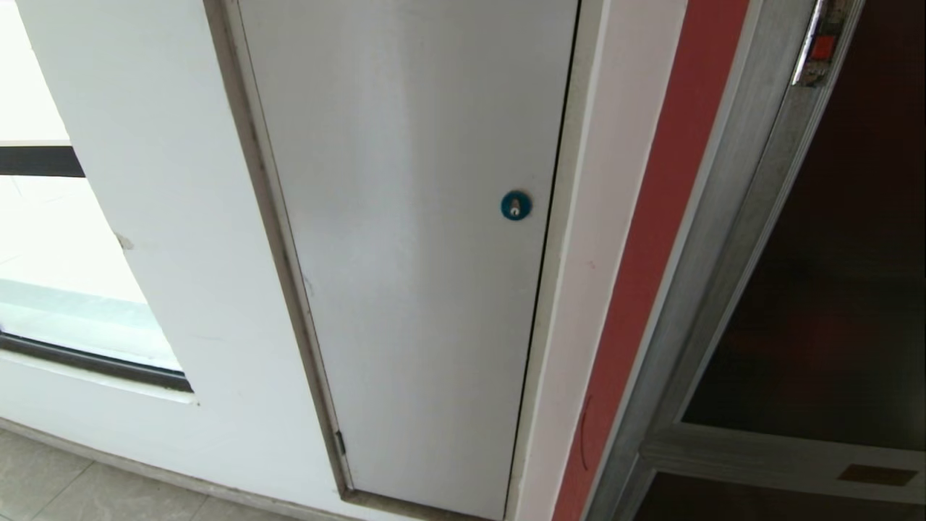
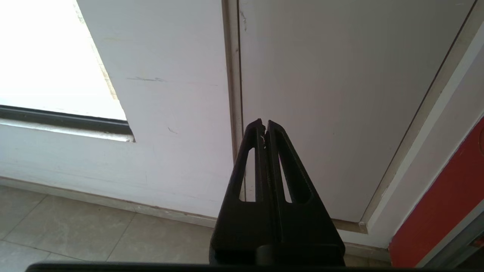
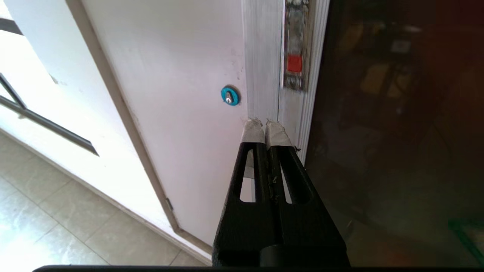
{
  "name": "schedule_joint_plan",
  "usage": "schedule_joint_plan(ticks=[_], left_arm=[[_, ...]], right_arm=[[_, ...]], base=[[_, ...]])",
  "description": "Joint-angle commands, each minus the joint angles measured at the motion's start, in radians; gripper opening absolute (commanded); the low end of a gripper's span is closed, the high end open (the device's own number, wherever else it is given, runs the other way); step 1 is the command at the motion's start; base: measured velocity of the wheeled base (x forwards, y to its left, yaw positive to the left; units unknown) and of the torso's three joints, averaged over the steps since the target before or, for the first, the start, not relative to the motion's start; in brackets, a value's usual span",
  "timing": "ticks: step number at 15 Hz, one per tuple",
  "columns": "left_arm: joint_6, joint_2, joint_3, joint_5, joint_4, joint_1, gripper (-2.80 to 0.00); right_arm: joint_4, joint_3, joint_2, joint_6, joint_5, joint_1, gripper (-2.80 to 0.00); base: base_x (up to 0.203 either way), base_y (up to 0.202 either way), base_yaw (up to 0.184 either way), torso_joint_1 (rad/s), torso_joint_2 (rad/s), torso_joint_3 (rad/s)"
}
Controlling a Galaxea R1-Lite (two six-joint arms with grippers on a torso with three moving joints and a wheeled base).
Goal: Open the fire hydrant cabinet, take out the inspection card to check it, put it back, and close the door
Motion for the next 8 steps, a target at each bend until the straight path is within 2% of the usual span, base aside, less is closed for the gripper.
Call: schedule_joint_plan(ticks=[1, 8], left_arm=[[0.0, 0.001, 0.006, 0.0, 0.0, 0.0, -2.8], [0.0, 0.001, 0.006, 0.0, 0.0, 0.0, -2.8]], right_arm=[[0.001, 0.064, -0.156, -0.003, -0.013, 0.0, -2.8], [0.004, 0.248, -0.527, -0.019, -0.134, -0.024, -2.8]], base=[[0.0, 0.0, 0.0, 0.0, 0.0, 0.0], [0.0, 0.0, 0.0, 0.0, 0.0, 0.0]])
